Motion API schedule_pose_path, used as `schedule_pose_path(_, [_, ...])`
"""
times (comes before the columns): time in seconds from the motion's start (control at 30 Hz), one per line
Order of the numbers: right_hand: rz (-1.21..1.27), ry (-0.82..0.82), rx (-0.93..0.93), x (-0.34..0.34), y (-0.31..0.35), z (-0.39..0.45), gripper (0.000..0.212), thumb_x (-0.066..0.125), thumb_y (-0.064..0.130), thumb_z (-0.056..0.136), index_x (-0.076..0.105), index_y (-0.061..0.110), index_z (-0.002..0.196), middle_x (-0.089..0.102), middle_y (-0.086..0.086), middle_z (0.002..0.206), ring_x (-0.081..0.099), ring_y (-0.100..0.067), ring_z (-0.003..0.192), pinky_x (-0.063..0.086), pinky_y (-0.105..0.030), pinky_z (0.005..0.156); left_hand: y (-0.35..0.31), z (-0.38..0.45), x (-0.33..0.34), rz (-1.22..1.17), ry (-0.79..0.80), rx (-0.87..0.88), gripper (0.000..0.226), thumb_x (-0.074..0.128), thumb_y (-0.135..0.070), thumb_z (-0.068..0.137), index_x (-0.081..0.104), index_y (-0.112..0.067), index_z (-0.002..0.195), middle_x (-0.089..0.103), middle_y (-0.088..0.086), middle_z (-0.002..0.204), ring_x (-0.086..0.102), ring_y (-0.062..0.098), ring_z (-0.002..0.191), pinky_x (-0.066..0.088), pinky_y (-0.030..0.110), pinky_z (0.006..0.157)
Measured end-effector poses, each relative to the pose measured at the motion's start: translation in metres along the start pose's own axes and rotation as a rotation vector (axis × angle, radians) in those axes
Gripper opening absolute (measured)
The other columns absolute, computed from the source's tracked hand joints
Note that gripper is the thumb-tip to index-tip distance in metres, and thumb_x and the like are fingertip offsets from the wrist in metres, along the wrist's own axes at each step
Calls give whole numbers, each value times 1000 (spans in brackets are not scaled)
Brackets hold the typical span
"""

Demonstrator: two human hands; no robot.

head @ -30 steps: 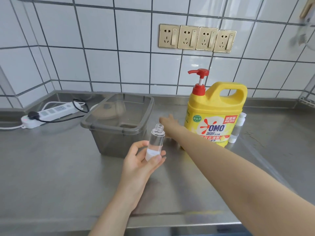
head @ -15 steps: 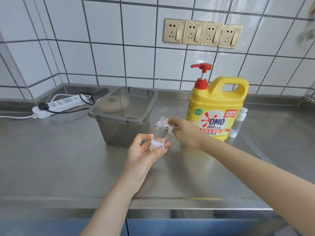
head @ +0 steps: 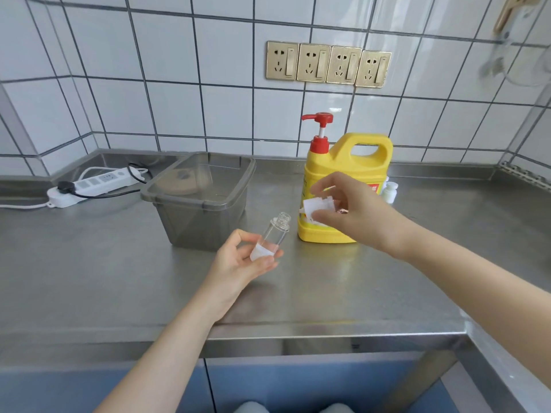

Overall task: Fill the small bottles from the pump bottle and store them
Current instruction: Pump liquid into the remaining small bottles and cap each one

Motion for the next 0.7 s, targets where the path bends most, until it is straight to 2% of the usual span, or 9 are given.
schedule_pose_path(0.1, [-127,41,-93,4,10,7,24,68,13,84,62,27,103,63,13,93,55,1,71,46,-10,68,-1,-2,3,2,37,7,40,71,0,72,47,-3,104,69,27,108,69,37,106,54,45,95])
schedule_pose_path(0.17, [-196,88,-123,9,12,12,26,69,13,84,65,28,104,65,9,101,59,-8,80,51,-21,77,-1,-3,4,5,56,7,39,72,0,72,47,-4,102,71,23,104,68,38,107,53,46,96])
schedule_pose_path(0.23, [-248,130,-147,14,14,17,26,69,13,84,65,28,104,66,6,103,60,-13,86,52,-27,81,-1,-3,4,11,57,6,40,75,1,72,47,-4,101,72,20,101,68,39,107,52,48,97])
schedule_pose_path(0.37, [-321,221,-194,21,18,21,27,70,11,84,67,28,105,65,5,100,60,-13,88,47,-15,73,-1,-2,4,30,72,2,38,72,1,74,47,-4,102,72,24,105,68,37,107,50,51,99])
schedule_pose_path(0.47, [-410,249,-183,24,19,25,15,71,27,84,69,24,99,67,2,91,60,-15,84,48,-23,73,-1,-2,3,57,76,9,37,72,2,76,48,-3,103,71,26,105,68,37,107,48,55,102])
schedule_pose_path(0.5, [-446,251,-166,25,20,26,20,69,36,84,71,19,93,68,0,82,60,-15,78,48,-25,69,-1,-2,2,73,76,13,36,72,3,77,48,-2,103,71,26,104,68,36,107,47,55,102])
schedule_pose_path(0.57, [-485,267,-102,28,16,29,43,60,50,87,70,8,81,68,-2,67,61,-15,65,44,-17,55,0,-1,2,97,78,17,35,72,6,79,48,-2,103,71,25,104,68,36,107,45,56,104])
schedule_pose_path(0.63, [-466,300,-32,31,15,30,58,46,55,93,69,3,78,71,-5,67,64,-15,62,42,-13,50,1,-1,2,96,77,13,36,73,4,78,48,-3,102,72,25,103,69,36,107,45,56,104])
schedule_pose_path(0.7, [-327,372,37,34,13,29,46,42,44,98,66,6,94,73,-8,78,68,-19,69,48,-22,57,0,-1,2,77,66,6,37,74,0,75,48,-5,101,72,25,103,69,37,107,45,56,104])
Point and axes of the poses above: each hand's wrist, its own z-axis towards the middle knuckle, its own x-axis out of the palm, y = z × x, the point moved 7 cm from there along z, towards the middle knuckle
